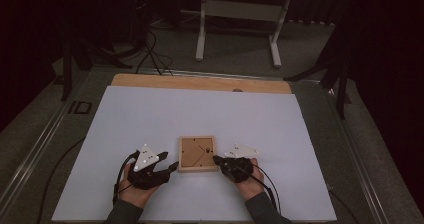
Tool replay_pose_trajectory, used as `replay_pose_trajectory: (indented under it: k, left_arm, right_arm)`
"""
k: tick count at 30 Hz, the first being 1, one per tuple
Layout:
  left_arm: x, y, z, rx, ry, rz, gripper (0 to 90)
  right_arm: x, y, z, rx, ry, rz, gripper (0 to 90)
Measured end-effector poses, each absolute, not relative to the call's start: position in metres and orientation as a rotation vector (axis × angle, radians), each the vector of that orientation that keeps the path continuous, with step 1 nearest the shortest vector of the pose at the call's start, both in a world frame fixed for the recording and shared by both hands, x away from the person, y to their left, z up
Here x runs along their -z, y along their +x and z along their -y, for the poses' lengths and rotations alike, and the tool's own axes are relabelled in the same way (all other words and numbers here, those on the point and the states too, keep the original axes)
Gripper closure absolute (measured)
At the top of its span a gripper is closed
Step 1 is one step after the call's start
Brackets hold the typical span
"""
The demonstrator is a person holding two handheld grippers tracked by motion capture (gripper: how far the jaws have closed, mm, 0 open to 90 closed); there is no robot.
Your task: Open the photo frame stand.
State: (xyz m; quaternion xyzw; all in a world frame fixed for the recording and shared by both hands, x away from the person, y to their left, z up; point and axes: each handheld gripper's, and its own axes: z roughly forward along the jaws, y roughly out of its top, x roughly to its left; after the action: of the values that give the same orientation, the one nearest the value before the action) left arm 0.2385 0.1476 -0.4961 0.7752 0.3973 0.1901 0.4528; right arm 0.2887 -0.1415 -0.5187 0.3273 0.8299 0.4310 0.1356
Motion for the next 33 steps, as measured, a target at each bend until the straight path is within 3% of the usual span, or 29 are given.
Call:
replay_pose_trajectory:
  k: [33]
  left_arm:
    - [0.507,0.275,-0.099,-0.497,2.028,-0.916,43.3]
  right_arm:
    - [0.521,0.287,0.144,-1.277,0.945,-2.425,89.5]
